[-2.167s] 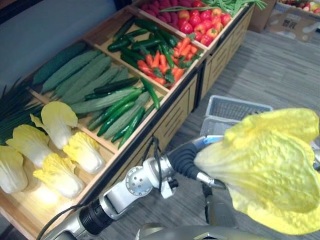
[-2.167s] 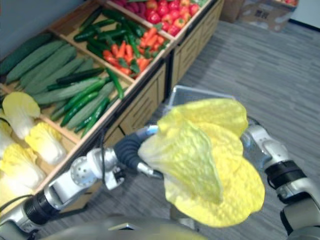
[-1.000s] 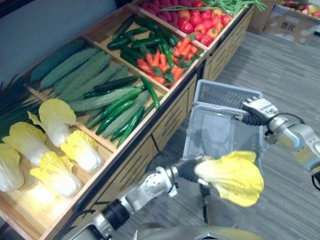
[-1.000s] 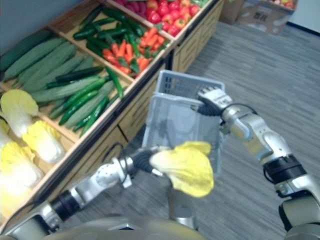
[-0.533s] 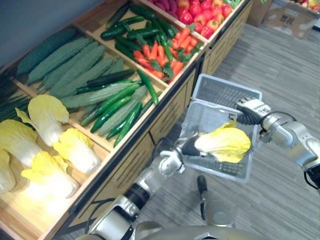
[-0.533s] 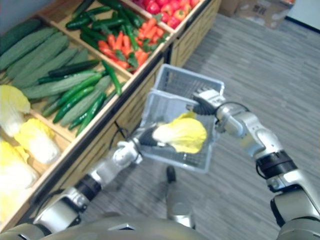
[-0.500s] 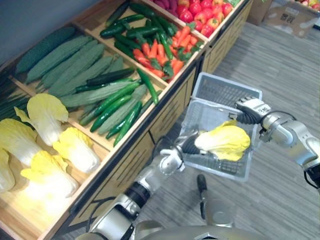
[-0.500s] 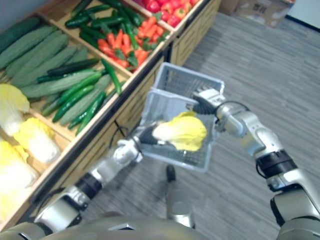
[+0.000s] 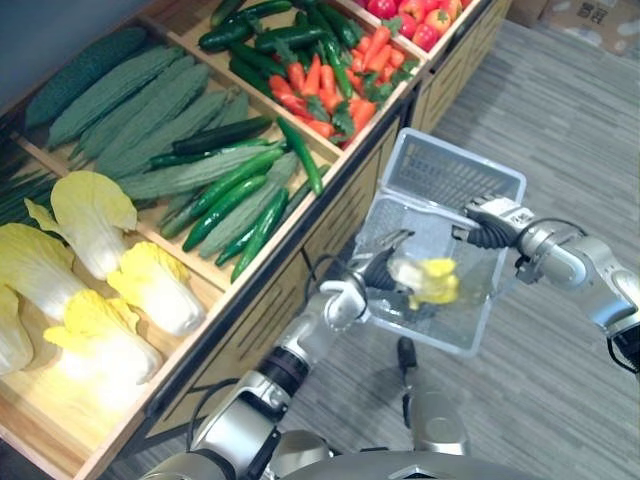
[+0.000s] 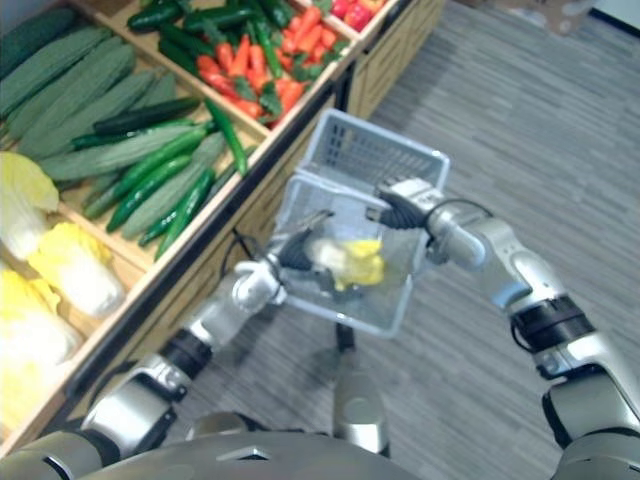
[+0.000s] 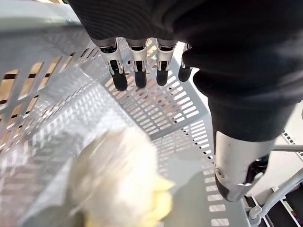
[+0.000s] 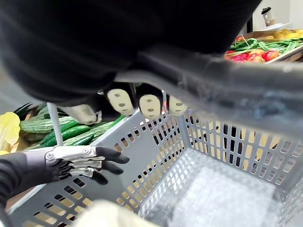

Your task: Pick vegetable in the basket

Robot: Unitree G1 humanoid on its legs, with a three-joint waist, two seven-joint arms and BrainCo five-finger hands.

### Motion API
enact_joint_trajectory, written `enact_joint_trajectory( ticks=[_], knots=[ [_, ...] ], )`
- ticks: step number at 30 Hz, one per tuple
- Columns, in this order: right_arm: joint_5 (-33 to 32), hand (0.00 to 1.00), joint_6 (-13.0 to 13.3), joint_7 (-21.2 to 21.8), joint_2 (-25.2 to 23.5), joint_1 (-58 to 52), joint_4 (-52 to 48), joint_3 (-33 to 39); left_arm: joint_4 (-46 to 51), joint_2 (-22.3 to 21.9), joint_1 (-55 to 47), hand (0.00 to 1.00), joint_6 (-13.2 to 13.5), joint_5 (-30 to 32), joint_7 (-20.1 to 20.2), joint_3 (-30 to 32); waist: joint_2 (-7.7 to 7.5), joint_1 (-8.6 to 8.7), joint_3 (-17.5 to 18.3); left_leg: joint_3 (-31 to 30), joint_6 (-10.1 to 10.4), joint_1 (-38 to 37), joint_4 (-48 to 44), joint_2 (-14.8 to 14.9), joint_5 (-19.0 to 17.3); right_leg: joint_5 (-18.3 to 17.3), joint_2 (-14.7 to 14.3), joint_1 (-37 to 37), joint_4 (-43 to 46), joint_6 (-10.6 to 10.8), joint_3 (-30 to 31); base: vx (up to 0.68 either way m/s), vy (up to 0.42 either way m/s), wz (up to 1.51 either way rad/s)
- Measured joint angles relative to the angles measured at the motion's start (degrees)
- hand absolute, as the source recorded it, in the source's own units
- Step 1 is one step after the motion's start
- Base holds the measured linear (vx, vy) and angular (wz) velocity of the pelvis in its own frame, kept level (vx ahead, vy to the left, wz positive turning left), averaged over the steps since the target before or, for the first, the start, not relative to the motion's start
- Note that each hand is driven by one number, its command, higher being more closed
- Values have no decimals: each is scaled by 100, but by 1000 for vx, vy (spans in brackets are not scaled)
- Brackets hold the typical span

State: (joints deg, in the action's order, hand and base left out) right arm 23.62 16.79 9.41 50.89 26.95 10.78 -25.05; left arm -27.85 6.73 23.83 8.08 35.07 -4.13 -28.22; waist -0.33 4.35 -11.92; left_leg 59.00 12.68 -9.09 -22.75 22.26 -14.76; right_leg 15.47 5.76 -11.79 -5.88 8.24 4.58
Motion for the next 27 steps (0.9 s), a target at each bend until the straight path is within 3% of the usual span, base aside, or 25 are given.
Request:
enact_joint_trajectory(
  ticks=[9, 13, 18, 22, 27],
  knots=[
    [-24, 100, -10, 119, 7, 98, -154, -5, 76, 6, 113, 0, -5, -12, 34, 57, 70, 7, -53, -129, -32, 89, -88, 35, -43, 0, 24, 8, 0, 0, -69, -45, -16, 3],
    [-129, 100, -33, 118, 0, 89, 4, -2, 809, 89, 72, 0, 16, -142, 95, -43, 154, -28, -108, -199, -53, 114, -148, 70, -77, 4, 45, 74, 0, 6, -142, -49, -19, 12],
    [-127, 100, -151, 128, -132, -189, 576, 389, 2443, 590, -283, 0, 267, -1303, 562, -566, 238, -157, -117, -488, -73, 239, -182, 103, -106, 3, 90, 164, 0, 6, -348, -43, -16, 21],
    [-112, 100, -446, 109, -550, -564, 1417, 871, 3774, 1168, -630, 0, 579, -2932, 975, -1269, 341, -243, -94, -659, -81, 207, -108, 30, -95, 3, 195, 346, 2, 7, -610, -21, 7, 24],
    [-110, 100, -694, -116, -1051, -1046, 2361, 1526, 4707, 1629, -916, 0, 652, -4453, 1420, -1768, 433, -287, 18, -1091, -180, 411, 74, -151, 10, 0, 409, 444, 3, 10, -1121, -22, 10, 42]
  ],
)
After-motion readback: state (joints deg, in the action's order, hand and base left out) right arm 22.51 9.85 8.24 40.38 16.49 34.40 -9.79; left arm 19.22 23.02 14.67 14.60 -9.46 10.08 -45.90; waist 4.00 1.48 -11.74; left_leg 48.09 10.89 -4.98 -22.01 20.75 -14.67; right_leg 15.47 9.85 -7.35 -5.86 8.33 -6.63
